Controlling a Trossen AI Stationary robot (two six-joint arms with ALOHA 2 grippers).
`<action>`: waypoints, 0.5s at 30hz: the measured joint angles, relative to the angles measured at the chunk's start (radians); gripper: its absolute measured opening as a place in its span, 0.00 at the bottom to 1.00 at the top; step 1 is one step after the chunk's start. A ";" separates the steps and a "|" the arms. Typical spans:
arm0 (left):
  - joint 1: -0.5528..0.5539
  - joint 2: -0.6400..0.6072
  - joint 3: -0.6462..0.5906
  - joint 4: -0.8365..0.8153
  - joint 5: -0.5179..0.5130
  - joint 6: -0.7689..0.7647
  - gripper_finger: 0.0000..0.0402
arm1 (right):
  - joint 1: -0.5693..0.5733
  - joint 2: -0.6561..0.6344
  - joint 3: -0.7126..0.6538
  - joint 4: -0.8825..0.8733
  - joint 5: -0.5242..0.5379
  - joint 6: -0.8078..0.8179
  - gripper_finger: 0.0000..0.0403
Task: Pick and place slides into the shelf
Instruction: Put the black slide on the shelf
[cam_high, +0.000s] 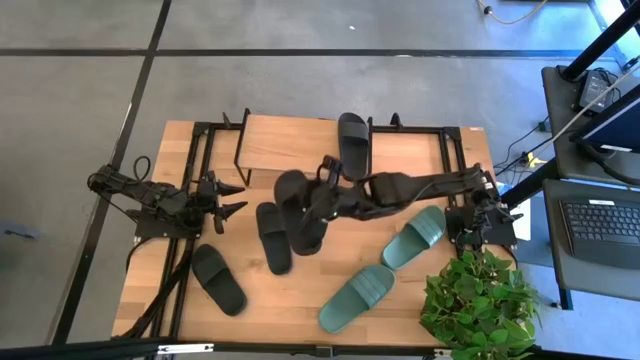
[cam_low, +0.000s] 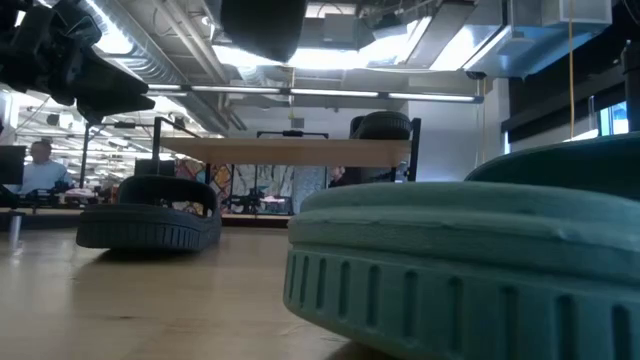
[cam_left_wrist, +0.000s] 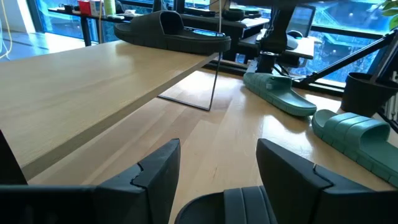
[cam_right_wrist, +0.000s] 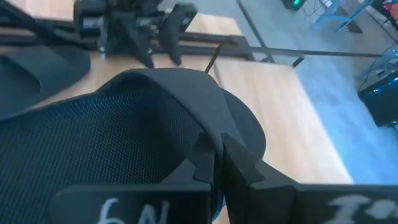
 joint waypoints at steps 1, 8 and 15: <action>0.000 0.000 0.000 0.000 0.000 0.000 0.51 | -0.006 0.000 0.026 -0.019 0.000 0.000 0.03; 0.000 0.000 0.000 0.000 0.000 0.000 0.51 | -0.073 -0.001 0.131 -0.115 0.098 -0.011 0.03; 0.000 0.000 0.000 0.000 0.000 0.000 0.51 | -0.173 -0.001 0.115 -0.150 0.097 -0.079 0.03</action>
